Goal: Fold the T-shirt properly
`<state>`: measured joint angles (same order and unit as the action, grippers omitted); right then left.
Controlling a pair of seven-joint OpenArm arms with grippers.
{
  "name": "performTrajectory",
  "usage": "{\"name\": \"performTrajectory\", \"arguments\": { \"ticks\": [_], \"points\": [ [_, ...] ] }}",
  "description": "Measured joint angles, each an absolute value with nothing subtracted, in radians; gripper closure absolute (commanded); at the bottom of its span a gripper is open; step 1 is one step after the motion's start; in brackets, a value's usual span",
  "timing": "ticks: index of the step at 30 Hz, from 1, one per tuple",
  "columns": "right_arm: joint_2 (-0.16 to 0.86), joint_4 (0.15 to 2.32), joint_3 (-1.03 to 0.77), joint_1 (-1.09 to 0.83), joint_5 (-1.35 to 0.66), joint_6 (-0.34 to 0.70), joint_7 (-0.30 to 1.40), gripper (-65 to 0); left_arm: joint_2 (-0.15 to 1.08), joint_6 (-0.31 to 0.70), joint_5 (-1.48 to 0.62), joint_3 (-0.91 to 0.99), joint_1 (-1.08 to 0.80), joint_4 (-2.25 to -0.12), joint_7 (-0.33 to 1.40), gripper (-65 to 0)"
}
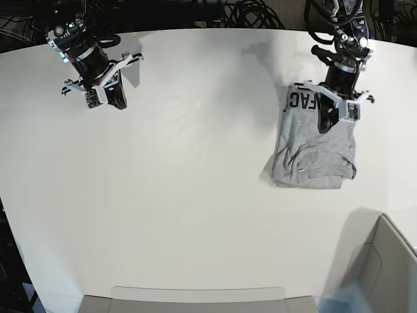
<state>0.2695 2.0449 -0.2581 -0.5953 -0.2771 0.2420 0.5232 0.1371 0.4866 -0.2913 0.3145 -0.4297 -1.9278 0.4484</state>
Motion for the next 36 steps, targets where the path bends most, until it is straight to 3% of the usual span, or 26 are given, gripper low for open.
{"name": "performTrajectory", "arguments": {
  "ticks": [6, 10, 20, 26, 31, 36],
  "points": [
    [0.306, 2.048, -0.315, -0.847, -0.479, 0.236, 0.503, 0.0, 0.145, 0.477, -0.289, 0.373, -0.628, -1.995, 0.447, 0.0],
    [0.336, 2.048, -0.331, -1.009, -0.503, 0.240, 0.369, 0.0, 0.134, 0.490, -0.298, 0.386, -0.783, -2.014, 0.449, 0.0],
    [0.446, 2.011, -0.274, -1.210, -0.504, 0.244, 0.352, 0.0, 0.152, 0.494, -0.303, 0.447, -0.950, -2.011, 0.524, 0.0],
    [0.499, 1.848, -0.161, -1.187, -0.503, 0.233, 0.345, 0.0, 0.187, 0.487, -0.392, 0.509, -0.997, -1.884, 0.520, 0.0],
    [0.498, 1.626, -0.023, -1.033, -0.504, 0.234, 0.339, 0.0, 0.202, 0.482, -0.511, 0.497, -1.032, -1.734, 0.524, 0.0],
    [0.504, 1.390, 0.083, -0.912, -0.463, 0.233, 0.215, 0.0, 0.212, 0.489, -0.518, 0.418, -0.960, -1.570, 0.524, 0.0]
  ]
}}
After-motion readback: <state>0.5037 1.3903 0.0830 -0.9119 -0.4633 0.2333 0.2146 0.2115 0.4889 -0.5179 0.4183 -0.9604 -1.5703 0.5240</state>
